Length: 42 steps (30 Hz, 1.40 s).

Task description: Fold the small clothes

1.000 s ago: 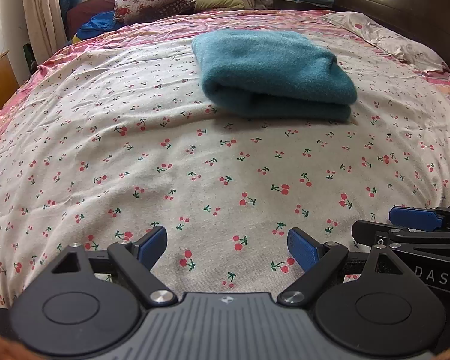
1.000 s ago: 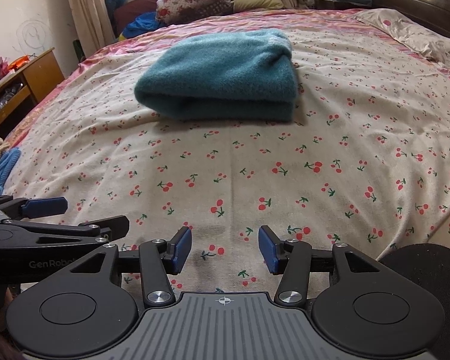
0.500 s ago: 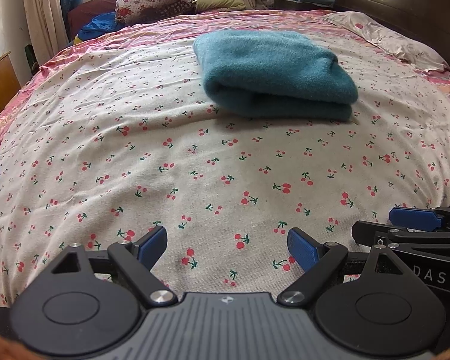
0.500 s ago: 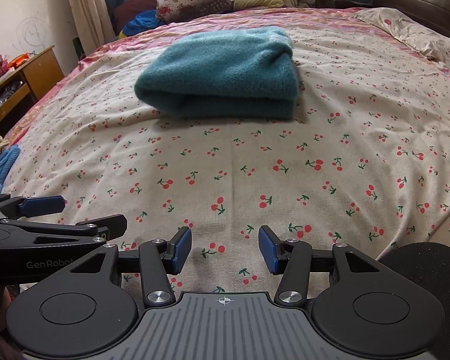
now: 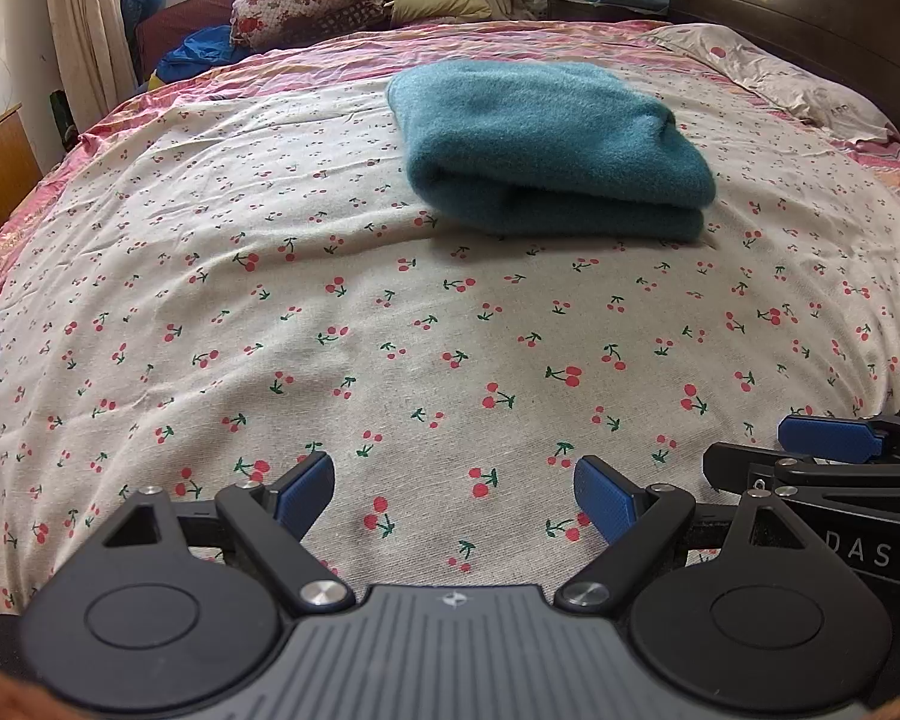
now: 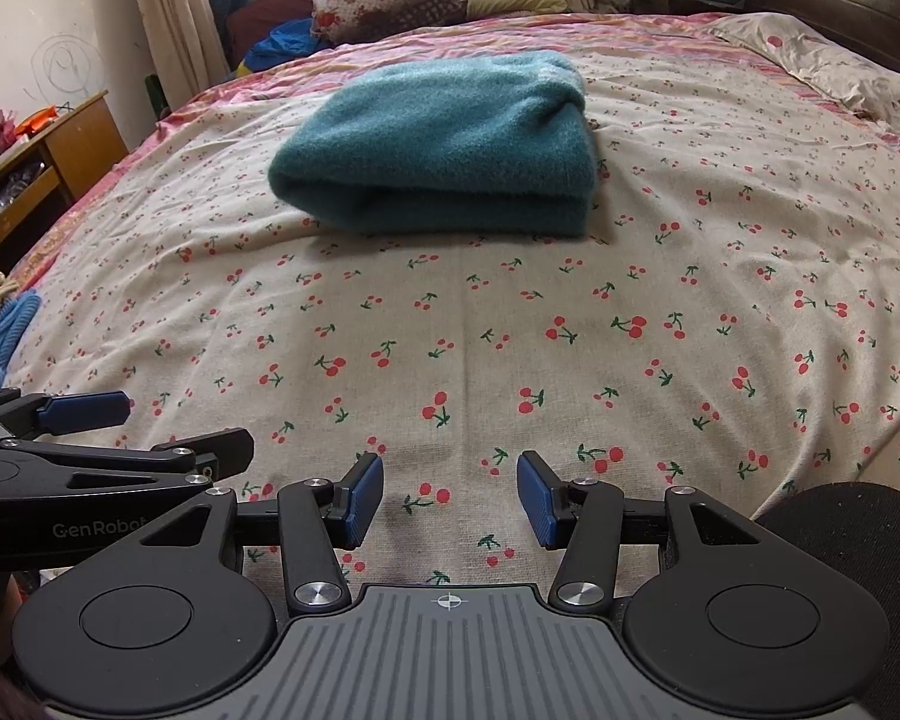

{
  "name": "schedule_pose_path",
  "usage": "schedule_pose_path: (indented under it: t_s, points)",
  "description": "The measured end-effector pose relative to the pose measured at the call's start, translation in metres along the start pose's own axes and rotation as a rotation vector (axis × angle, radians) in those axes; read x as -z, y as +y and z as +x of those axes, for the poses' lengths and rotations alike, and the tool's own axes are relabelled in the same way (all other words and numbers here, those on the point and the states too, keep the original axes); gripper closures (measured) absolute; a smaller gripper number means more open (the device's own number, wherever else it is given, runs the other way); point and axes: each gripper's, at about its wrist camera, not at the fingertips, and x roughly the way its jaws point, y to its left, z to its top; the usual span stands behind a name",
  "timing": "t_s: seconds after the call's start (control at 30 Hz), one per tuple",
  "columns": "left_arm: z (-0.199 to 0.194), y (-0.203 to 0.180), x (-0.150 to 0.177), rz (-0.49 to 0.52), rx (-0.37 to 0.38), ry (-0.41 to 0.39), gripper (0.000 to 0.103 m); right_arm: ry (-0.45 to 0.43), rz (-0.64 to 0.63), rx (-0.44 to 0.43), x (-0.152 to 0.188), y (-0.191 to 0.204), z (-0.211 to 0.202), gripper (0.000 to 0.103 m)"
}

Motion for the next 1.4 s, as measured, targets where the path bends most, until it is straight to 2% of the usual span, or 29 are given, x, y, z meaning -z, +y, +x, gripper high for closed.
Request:
schedule_pose_path:
  t_s: [1.4]
  points:
    - [-0.0024, -0.0012, -0.0004, 0.001, 0.001, -0.007, 0.011, 0.013, 0.001, 0.005, 0.0032, 0.0015, 0.0023, 0.054]
